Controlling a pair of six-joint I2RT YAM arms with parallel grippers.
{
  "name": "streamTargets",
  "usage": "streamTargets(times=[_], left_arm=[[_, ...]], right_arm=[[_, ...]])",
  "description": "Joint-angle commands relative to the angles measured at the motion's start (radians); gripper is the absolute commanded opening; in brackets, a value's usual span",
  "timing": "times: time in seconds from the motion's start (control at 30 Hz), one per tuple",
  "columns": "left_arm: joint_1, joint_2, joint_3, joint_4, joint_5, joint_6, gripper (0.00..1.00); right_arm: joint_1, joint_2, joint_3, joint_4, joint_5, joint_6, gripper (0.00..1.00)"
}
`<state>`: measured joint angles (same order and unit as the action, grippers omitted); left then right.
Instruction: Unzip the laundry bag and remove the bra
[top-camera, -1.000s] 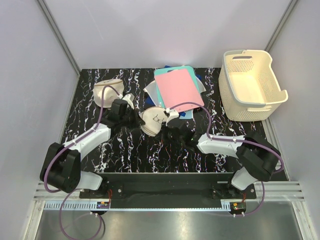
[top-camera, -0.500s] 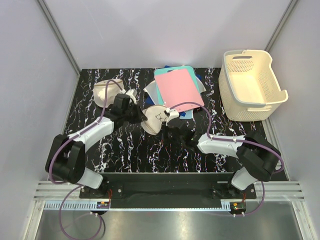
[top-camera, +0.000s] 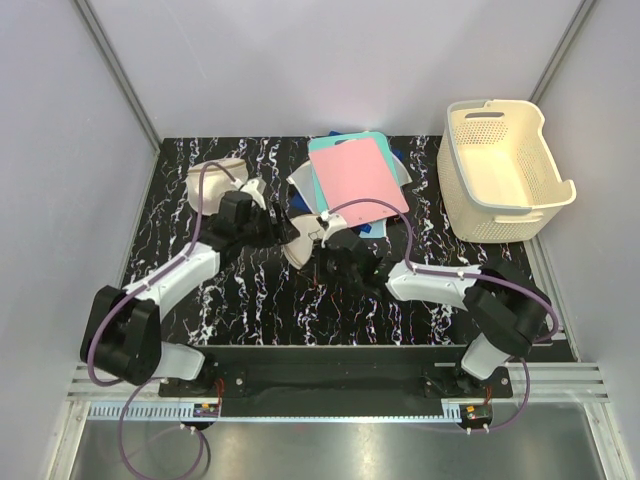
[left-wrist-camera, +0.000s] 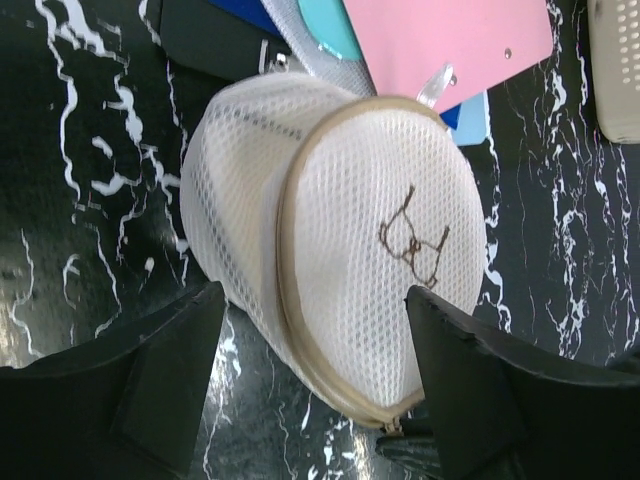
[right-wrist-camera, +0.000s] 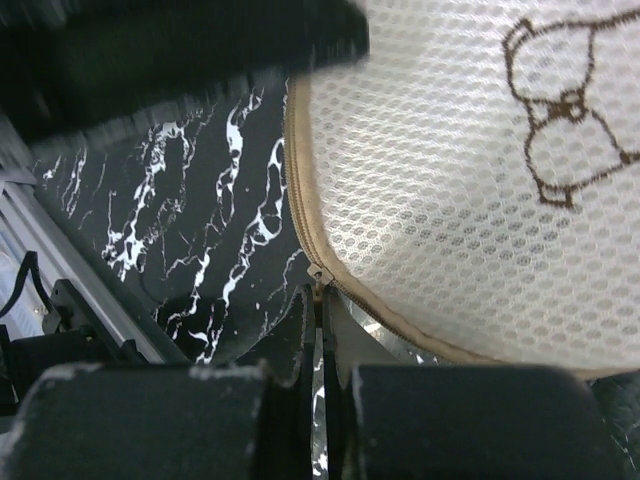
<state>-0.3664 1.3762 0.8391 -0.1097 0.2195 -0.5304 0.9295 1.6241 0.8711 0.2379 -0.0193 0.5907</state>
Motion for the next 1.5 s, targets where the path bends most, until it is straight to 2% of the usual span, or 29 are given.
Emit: streamTargets(times=[0.0,0.2,0.3,0.33,0.53,0.77,1.47], left_arm=[[-0.031,-0.055,-0.084,0.042,-0.029,-0.043,0.76],[-0.068,-0.048,-0.136,0.107,0.007,-0.095,0.70],[-0.077,-0.023,-0.117,0.130,0.011,-0.097,0.58],[-0.078,-0.019,-0.110,0.131,0.006,-0.097,0.51],[-0.078,-0.003,-0.086,0.122,-0.009,-0.095,0.23],[-0.078,0.001,-0.063,0.113,-0.028,-0.091,0.01],[-0.017,0.004,-0.015,0.065,-0.005,-0.040,0.00]], right_arm=[[0.005,0.028,0.072,0.028,-0.040,-0.022,0.00],[0.006,0.063,0.112,0.035,-0.079,-0.022,0.00],[0.006,0.066,0.112,0.035,-0.079,-0.022,0.00],[0.006,0.065,0.109,0.035,-0.077,-0.022,0.00],[0.006,0.056,0.094,0.028,-0.064,-0.025,0.00],[0.006,0.053,0.072,0.028,-0.056,-0.020,0.00],[0.006,-0.003,-0.049,0.018,-0.004,0.017,0.00]])
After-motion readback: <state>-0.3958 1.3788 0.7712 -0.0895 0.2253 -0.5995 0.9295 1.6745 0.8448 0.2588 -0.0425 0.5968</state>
